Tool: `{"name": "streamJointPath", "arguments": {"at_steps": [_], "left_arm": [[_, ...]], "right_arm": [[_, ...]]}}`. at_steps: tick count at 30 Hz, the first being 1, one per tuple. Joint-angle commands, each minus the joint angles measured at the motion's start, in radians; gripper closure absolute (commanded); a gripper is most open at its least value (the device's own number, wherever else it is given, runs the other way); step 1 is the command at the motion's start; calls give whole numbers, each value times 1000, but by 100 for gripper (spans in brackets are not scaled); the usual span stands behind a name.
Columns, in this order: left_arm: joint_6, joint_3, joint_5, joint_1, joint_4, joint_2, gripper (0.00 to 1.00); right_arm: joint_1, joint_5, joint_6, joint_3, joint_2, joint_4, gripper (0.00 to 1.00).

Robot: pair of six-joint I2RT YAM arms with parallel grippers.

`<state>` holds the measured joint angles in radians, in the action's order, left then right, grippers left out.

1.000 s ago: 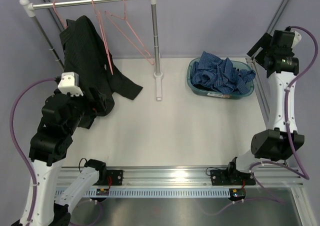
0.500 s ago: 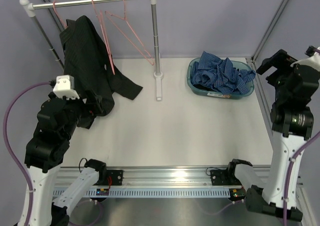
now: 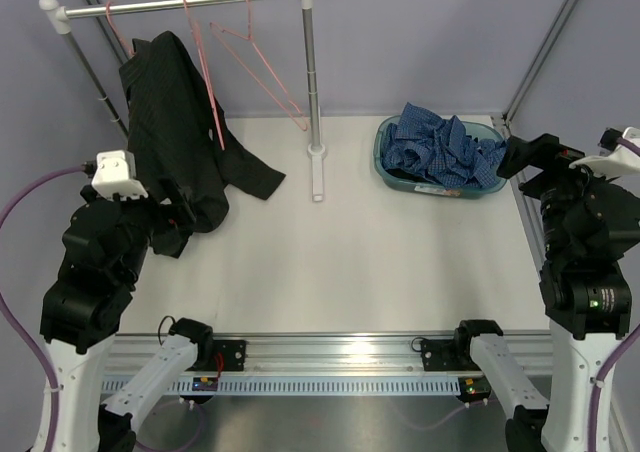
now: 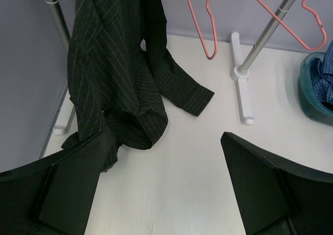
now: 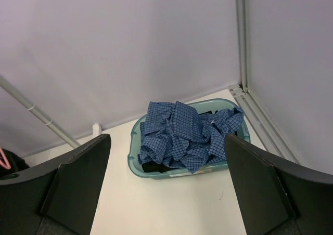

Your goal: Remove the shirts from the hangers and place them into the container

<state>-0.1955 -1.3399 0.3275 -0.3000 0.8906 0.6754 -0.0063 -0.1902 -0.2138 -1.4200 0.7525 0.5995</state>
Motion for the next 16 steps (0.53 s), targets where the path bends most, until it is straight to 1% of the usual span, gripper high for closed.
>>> {"name": "streamJointPath", "arguments": {"at_steps": [1, 5, 11, 16], "left_arm": [[-13, -48, 62, -4, -30, -10, 1], [-15, -53, 85, -4, 17, -17, 1], [-28, -27, 81, -5, 28, -57, 1], [-39, -24, 61, -4, 36, -53, 1]], "right_arm": [[61, -63, 42, 13, -15, -41, 1], [84, -58, 34, 81, -61, -73, 1], [106, -60, 30, 89, -82, -78, 1], [109, -52, 28, 93, -91, -84, 0]]}}
